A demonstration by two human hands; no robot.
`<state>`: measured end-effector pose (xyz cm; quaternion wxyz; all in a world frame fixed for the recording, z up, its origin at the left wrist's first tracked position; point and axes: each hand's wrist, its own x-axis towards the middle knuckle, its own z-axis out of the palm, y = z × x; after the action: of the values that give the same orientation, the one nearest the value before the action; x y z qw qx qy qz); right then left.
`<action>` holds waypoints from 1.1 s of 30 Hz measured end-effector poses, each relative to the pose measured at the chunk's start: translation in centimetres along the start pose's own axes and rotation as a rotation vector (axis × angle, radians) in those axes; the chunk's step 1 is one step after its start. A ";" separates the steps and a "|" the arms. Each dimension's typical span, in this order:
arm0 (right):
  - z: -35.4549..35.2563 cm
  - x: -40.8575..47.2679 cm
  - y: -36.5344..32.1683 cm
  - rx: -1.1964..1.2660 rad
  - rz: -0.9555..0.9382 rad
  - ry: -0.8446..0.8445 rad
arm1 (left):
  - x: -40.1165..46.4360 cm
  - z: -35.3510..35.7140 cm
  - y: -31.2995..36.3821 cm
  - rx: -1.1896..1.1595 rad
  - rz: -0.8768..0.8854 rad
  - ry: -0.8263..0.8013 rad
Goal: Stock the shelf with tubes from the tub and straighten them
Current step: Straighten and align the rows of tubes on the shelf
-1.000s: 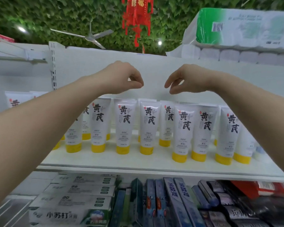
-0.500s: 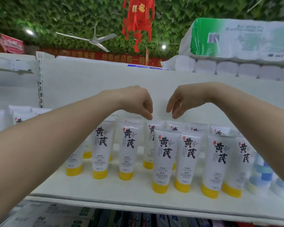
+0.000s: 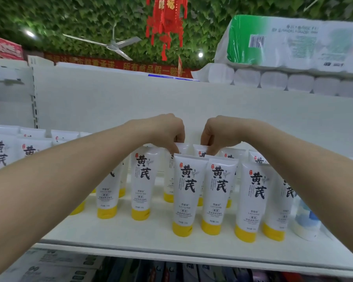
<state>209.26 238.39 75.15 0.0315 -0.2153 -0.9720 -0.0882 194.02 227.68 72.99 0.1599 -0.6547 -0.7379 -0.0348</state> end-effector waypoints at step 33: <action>0.6 -10.1 -1.2 0.164 -0.152 0.124 | -8.5 0.2 6.5 -0.080 -0.020 0.159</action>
<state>217.89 233.24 73.31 0.1023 -0.1320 -0.9857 -0.0235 201.09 220.49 69.42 0.1916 -0.6482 -0.7275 -0.1178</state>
